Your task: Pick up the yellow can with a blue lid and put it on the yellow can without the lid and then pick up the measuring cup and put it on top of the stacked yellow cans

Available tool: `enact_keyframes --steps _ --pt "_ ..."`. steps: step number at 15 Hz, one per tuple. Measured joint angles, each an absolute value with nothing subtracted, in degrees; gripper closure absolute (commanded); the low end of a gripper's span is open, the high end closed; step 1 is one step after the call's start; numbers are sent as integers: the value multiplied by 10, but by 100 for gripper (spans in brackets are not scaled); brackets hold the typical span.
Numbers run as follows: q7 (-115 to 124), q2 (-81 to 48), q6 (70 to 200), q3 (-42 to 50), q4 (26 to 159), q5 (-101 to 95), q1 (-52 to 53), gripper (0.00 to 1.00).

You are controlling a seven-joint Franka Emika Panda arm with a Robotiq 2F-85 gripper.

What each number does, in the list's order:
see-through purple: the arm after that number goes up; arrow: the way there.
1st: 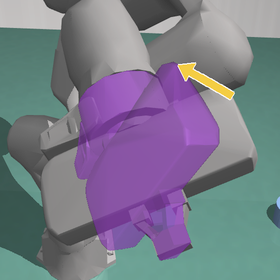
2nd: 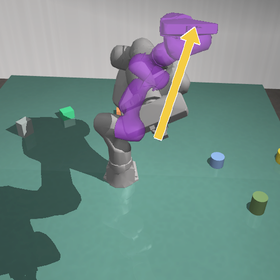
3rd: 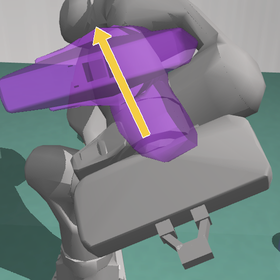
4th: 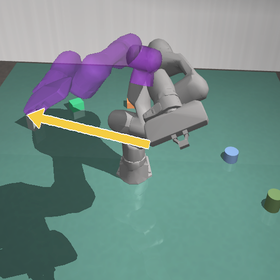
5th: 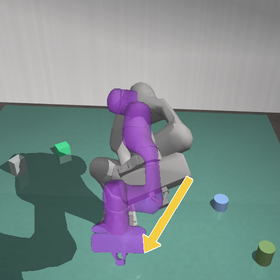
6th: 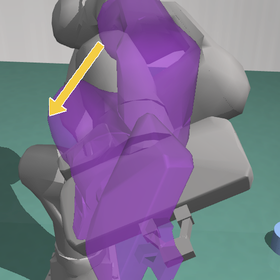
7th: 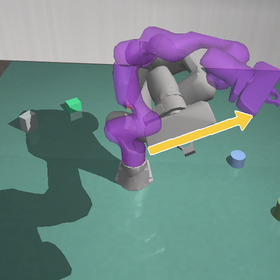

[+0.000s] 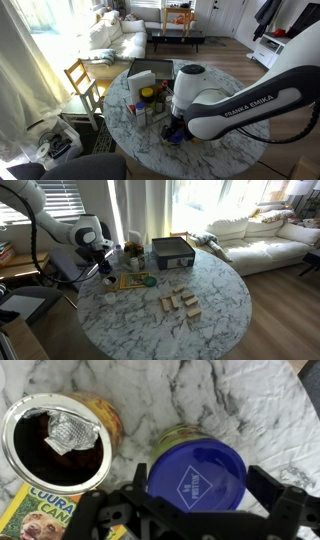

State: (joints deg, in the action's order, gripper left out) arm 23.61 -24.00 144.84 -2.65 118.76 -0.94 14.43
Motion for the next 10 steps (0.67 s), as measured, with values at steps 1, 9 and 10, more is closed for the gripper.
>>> enact_keyframes --steps 1,9,10 --pt "236 -240 1448 -27 1188 -9 144 0" --pt "229 -244 1448 -31 1187 14 138 0" --pt "227 -244 1448 -31 1187 16 138 0"
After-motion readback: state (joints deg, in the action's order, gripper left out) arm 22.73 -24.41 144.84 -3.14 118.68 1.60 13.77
